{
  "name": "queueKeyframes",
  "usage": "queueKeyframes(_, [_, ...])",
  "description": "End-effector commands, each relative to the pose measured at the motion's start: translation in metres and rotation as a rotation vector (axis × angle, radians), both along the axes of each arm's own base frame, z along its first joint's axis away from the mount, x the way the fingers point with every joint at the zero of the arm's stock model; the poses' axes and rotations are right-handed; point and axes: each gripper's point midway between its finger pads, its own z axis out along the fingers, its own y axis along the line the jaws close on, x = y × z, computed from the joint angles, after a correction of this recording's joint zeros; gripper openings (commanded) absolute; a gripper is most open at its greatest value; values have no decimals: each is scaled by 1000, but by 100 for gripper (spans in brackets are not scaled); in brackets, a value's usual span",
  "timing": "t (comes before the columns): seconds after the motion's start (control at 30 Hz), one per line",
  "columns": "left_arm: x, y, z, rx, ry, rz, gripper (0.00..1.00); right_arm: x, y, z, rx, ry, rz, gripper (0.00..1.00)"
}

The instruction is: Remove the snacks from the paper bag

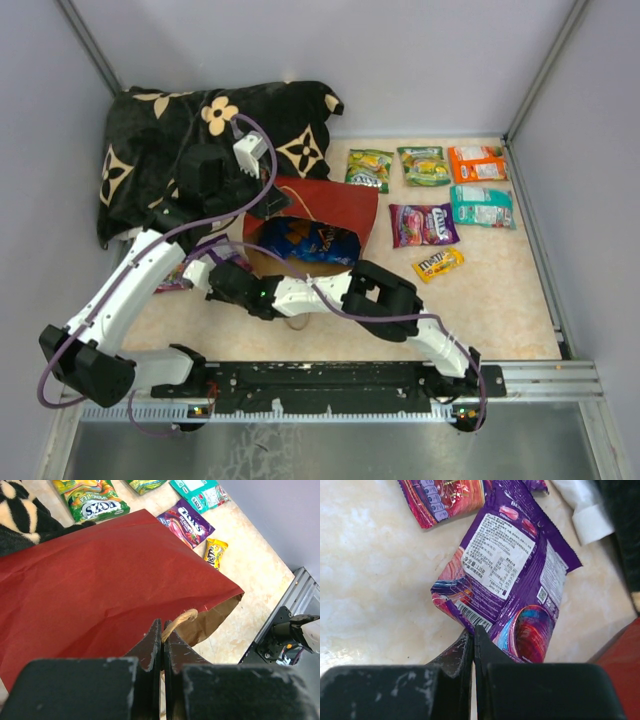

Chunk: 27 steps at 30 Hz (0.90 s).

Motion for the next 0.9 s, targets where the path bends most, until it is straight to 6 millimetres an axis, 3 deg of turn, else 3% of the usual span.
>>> queueKeyframes(0.0, [-5, 2, 25, -45, -53, -8, 0, 6, 15, 70, 171, 84, -98, 0])
queueKeyframes(0.5, [-6, 8, 33, -65, -70, -1, 0, 3, 31, 72, 232, 357, -222, 0])
queueKeyframes(0.87, [-3, 15, 36, -81, -71, 19, 0, 32, 34, 59, 233, 369, -397, 0])
